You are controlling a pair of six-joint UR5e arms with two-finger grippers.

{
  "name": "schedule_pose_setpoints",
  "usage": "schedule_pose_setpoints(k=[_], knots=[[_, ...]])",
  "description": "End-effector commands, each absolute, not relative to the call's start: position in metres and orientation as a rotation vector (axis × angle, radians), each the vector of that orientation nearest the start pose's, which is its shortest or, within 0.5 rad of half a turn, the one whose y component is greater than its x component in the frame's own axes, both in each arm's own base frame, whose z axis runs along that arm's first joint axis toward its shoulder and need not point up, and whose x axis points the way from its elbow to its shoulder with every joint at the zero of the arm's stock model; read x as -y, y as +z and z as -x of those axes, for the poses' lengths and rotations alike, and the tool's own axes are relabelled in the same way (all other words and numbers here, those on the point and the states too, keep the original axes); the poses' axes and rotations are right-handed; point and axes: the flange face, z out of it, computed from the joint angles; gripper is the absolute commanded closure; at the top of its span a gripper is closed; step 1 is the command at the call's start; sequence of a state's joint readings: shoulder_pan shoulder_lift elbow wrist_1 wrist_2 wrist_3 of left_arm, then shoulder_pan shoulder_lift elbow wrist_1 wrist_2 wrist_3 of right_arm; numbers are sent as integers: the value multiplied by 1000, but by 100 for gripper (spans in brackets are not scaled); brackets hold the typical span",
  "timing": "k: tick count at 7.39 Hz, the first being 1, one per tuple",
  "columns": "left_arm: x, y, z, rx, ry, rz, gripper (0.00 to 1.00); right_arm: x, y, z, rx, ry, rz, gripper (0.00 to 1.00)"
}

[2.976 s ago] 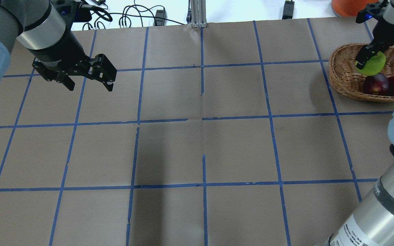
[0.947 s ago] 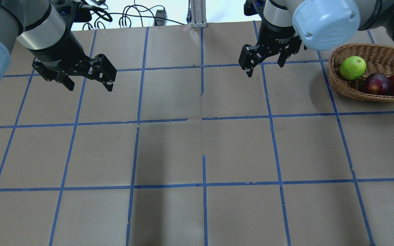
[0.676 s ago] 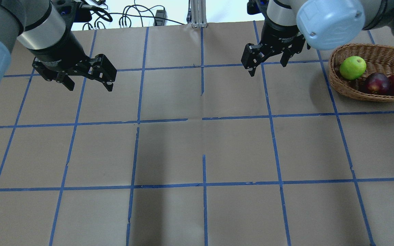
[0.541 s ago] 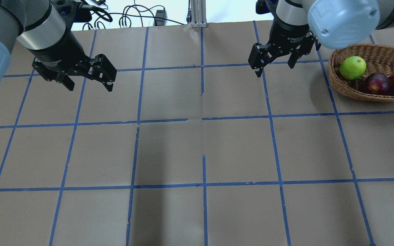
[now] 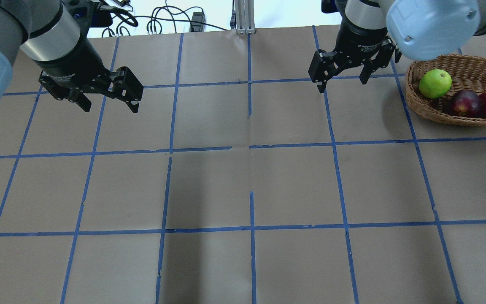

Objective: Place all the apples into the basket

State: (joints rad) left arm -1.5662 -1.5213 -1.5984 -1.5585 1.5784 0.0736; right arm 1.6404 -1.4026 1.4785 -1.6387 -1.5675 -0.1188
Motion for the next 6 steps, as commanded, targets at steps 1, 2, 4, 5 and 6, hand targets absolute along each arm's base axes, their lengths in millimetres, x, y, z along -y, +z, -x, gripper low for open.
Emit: schedule_pose_setpoints(k=[1,2,4,5,6], knots=[[475,499,131,-3132,-52,-108,0,549,450,-171,-3135,19,282,0],[475,499,131,-3132,-52,-108,0,550,450,-170,-3131,15,277,0],[475,500,131,-3135,-55,-108,0,553,450,-162,-3125,19,252,0],[475,500,132,-3135,-55,-111,0,553,450,-160,-3127,17,248,0],[475,500,131,-3135,-55,-108,0,553,450,-160,-3131,19,250,0]])
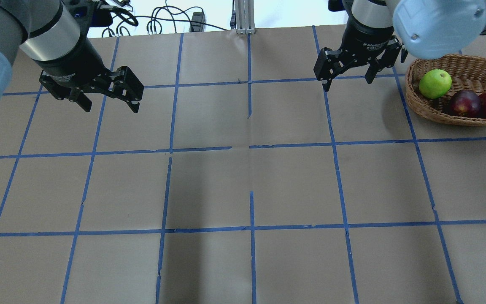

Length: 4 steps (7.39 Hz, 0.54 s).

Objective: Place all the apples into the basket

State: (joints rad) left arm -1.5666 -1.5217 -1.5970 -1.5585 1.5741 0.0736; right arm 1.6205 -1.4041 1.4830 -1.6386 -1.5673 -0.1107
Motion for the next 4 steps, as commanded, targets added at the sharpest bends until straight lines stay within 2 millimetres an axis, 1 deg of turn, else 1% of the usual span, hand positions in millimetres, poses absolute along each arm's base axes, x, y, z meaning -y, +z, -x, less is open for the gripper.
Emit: schedule_pose_setpoints(k=[1,4], knots=[[475,500,131,-3135,-55,-108,0,553,450,-160,-3130,17,250,0],[476,499,132,-3135,-50,-106,0,554,447,-160,-3128,22,267,0]])
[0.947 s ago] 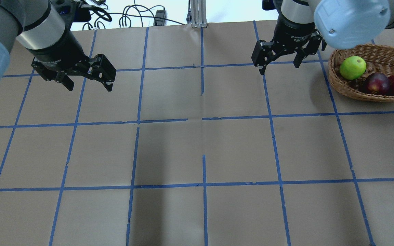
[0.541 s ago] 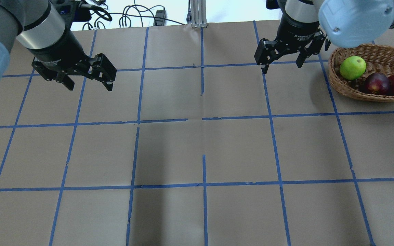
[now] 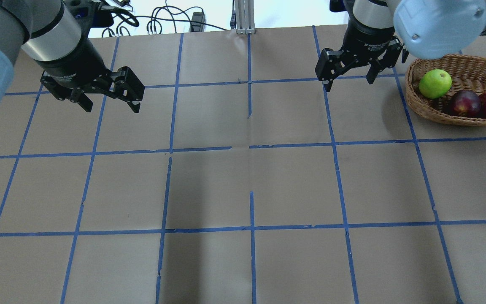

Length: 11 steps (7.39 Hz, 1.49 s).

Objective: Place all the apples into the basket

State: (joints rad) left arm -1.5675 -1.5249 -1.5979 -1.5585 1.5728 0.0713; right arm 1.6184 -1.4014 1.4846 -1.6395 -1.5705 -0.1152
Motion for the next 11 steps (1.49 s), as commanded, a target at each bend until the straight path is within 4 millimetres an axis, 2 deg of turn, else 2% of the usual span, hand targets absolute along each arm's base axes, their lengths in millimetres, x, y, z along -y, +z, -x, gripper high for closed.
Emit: schedule_pose_setpoints(k=[1,7,11], knots=[[476,498,132,-3137,-48,-106,0,553,450,-160,-3124,17,267,0],[475,499,132,-3137,-53,-106,0,554,461,-159,-3124,-32,262,0],[476,498,132,-3137,-48,-106,0,553,457,-159,-3121,-20,254,0]])
